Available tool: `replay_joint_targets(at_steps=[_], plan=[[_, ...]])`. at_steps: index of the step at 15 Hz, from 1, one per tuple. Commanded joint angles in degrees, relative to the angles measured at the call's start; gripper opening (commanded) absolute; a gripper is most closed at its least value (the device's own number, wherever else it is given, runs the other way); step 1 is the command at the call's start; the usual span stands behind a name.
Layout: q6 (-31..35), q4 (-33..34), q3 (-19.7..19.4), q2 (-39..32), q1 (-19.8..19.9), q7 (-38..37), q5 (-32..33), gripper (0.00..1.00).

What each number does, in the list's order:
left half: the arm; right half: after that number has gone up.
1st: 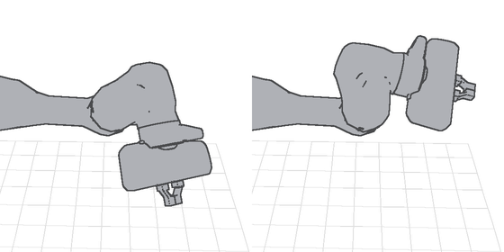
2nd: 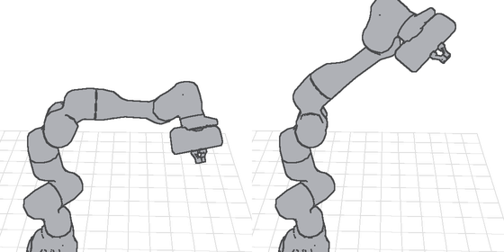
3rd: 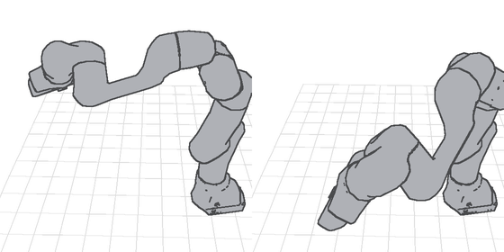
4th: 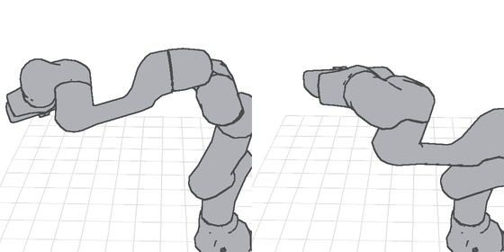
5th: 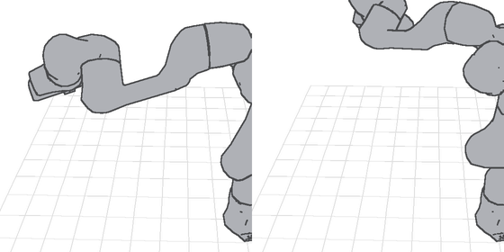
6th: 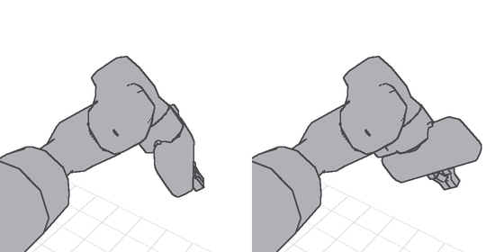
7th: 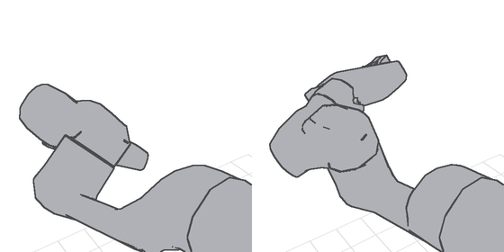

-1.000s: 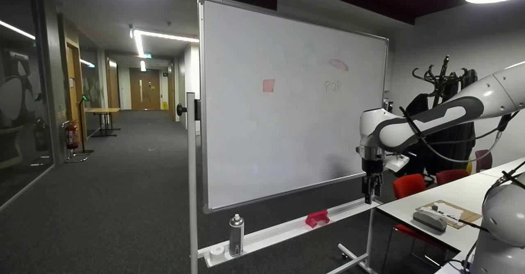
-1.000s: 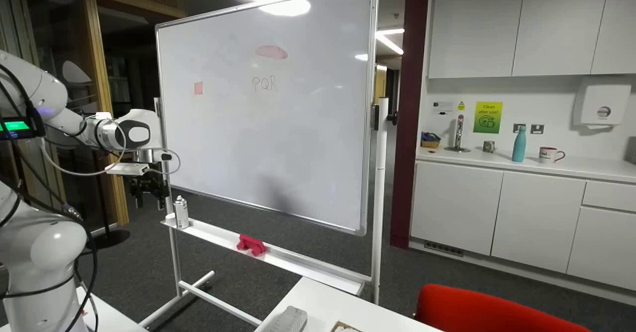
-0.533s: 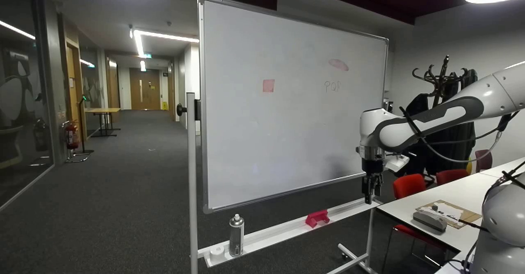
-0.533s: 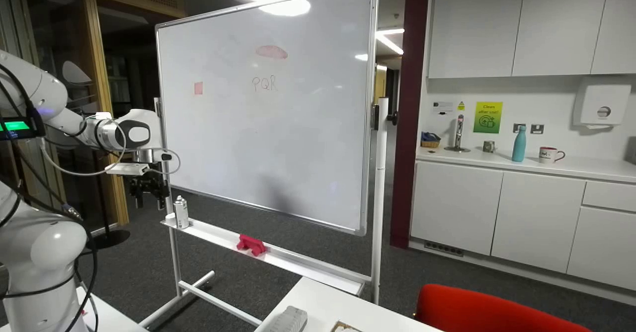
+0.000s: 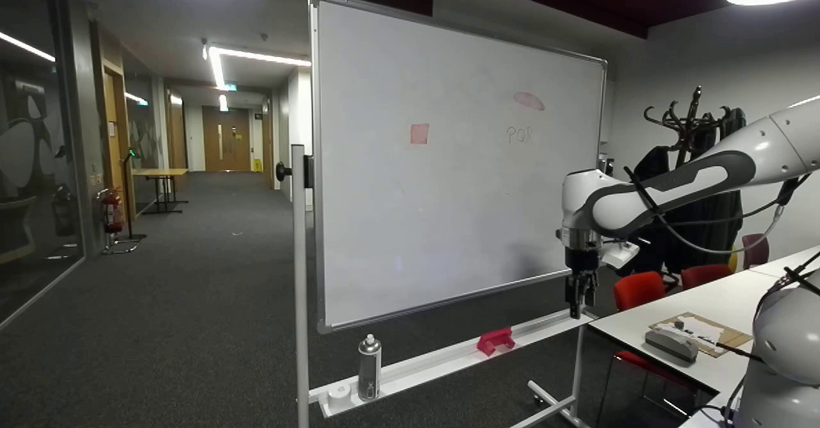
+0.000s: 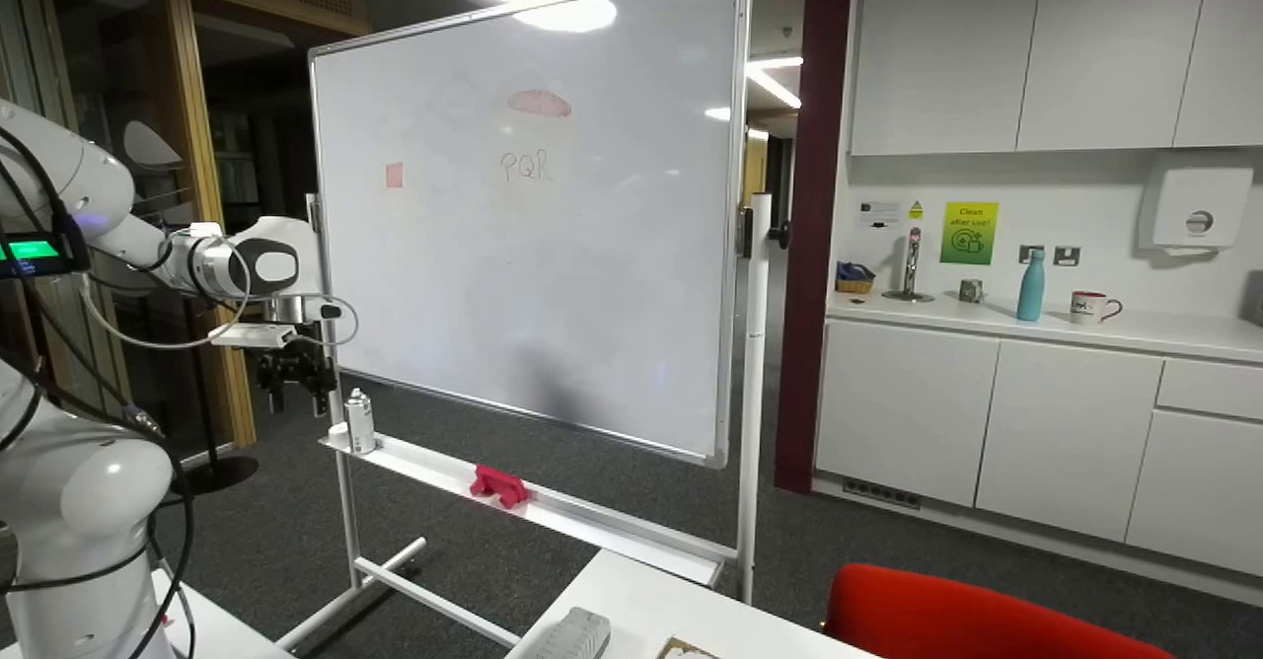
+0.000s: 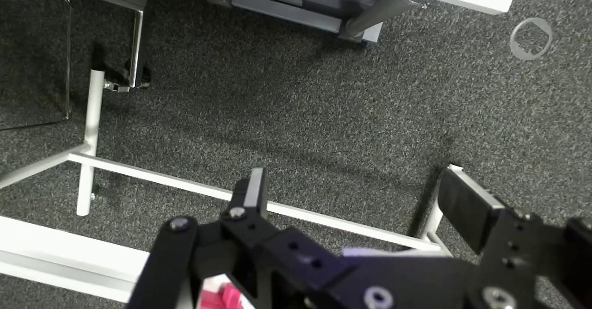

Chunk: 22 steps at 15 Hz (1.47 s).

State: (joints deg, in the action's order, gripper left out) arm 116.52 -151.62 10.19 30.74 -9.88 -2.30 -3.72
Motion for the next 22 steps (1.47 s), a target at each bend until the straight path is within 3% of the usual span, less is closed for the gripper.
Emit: replay_joint_targets(at_steps=[1, 4, 7, 9, 10, 11, 17, 19, 22], plan=[[-0.1, 0.1, -0.3, 0.0, -0.4, -0.2, 0.2, 1.00], [6.1, -4.4, -4.7, 2.0, 1.3, 3.2, -1.1, 1.00], [11.7, -9.5, -11.7, 3.1, 4.7, 8.5, -0.5, 1.00], [14.0, -11.7, -16.5, 2.5, 8.7, 13.4, 2.0, 1.00], [13.3, -8.3, -19.0, -0.9, 11.0, 15.7, 3.3, 1.00], [14.2, -8.9, -21.2, -1.1, 13.6, 18.3, 5.3, 1.00], [15.7, -8.2, -29.8, -1.3, 26.0, 27.9, 19.0, 1.00], [20.2, -8.1, -33.1, -2.8, 27.4, 32.3, 20.9, 1.00], [26.9, -8.2, -38.3, -5.2, 26.0, 40.9, 19.0, 1.00]])
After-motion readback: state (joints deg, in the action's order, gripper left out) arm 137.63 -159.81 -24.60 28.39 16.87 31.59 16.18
